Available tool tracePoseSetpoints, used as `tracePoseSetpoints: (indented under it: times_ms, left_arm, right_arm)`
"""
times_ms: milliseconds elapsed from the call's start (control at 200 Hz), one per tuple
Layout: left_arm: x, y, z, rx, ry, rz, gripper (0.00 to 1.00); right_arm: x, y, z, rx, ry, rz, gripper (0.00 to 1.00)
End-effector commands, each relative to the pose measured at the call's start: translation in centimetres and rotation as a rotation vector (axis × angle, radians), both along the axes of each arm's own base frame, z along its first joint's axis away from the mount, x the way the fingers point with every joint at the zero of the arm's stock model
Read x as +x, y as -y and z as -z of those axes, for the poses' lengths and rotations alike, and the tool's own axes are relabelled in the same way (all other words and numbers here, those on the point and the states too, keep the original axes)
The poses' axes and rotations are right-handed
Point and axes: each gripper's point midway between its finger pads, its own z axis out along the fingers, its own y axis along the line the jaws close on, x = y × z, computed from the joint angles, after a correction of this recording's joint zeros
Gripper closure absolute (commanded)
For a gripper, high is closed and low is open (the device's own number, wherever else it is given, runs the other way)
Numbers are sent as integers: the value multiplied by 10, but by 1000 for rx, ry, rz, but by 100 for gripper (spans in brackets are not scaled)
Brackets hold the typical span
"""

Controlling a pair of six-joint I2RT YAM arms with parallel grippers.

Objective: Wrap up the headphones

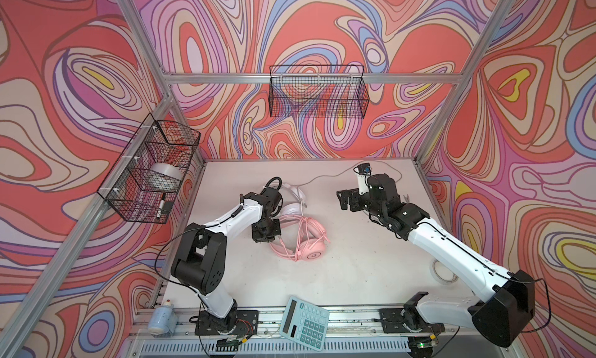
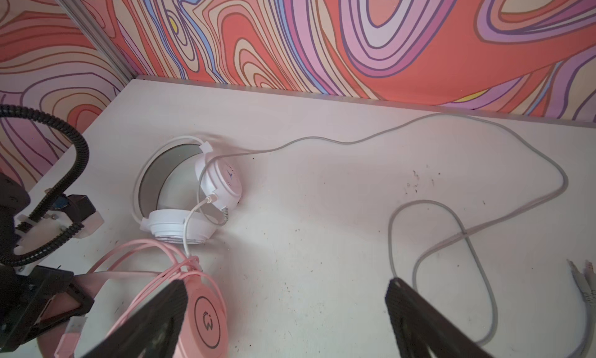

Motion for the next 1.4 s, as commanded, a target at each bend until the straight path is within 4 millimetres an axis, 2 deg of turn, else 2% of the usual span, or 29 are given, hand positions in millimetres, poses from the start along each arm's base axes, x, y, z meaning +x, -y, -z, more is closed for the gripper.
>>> tracePoseSetpoints:
  times_ms: [0, 240, 366, 736, 917, 1142, 1397]
  left_arm:
    - [2, 8, -4, -39, 13, 35, 100]
    - [-6, 7, 6, -40, -13, 42, 100]
    - [-9, 8, 3, -54, 4, 47, 100]
    - [13, 14, -42, -90, 135, 45, 100]
    - [14, 18, -64, -127, 182, 67, 100]
    - [4, 15, -77, -134, 203, 101, 100]
    - [-21, 11, -62, -133, 148, 142, 100]
  right_arm:
    - [-1, 16, 6, -25, -16, 49, 1]
    - [-2, 26, 9, -39, 0, 83, 2]
    - [-1, 27, 8, -48, 9, 83, 2]
    - [3, 21, 10, -39, -5, 61, 2]
    - [2, 21, 12, -41, -9, 58, 2]
    - [3, 19, 13, -34, -10, 49, 1]
    - [2, 18, 15, -27, -15, 48, 2]
